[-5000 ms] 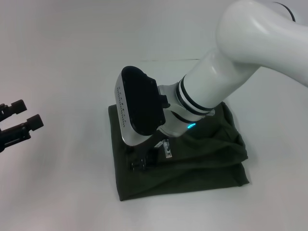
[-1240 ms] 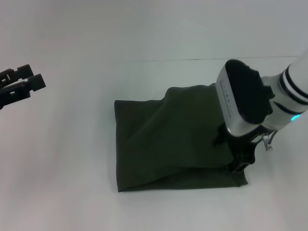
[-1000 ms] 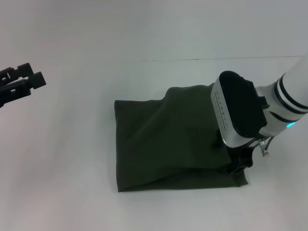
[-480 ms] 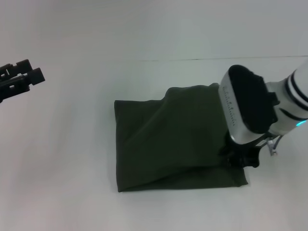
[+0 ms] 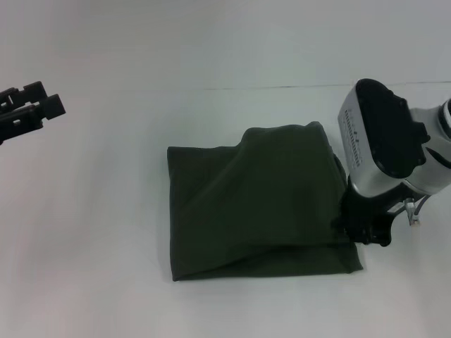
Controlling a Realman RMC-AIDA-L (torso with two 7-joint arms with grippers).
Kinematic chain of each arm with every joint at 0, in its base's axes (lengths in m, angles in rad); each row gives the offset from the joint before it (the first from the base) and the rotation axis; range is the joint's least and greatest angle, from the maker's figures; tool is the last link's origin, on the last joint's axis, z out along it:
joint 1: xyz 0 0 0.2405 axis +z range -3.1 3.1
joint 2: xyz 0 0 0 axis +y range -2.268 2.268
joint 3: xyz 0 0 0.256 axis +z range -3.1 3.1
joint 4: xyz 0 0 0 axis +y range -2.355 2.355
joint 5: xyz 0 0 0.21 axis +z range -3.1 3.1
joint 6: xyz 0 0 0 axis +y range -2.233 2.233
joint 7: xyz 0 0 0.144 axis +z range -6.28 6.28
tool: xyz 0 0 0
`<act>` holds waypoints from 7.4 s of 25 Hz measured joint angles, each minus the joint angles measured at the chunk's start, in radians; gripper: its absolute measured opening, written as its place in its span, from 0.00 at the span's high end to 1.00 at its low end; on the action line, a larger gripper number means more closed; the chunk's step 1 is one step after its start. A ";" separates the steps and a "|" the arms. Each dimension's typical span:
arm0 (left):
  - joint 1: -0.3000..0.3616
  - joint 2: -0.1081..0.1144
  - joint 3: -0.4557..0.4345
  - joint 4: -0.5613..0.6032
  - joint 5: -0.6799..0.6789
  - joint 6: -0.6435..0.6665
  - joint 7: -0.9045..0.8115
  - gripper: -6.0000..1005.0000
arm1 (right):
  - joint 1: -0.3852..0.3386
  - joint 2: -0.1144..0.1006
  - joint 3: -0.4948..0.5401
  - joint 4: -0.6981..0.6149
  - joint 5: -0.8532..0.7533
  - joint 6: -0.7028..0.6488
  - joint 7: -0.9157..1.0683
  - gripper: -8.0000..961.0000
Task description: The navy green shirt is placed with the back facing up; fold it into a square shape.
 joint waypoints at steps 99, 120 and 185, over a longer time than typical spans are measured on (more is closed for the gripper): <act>-0.072 -0.060 0.115 -0.005 0.008 0.049 0.045 0.12 | -0.169 -0.024 0.625 0.548 0.596 0.328 -0.286 0.21; -0.119 -0.075 0.134 -0.044 0.012 0.025 -0.083 0.12 | -0.213 -0.088 0.835 0.564 0.753 0.085 -0.290 0.20; -0.287 -0.170 0.561 -0.280 0.215 -0.618 -0.857 0.56 | -0.259 -0.097 0.781 0.585 0.753 0.045 -0.396 0.21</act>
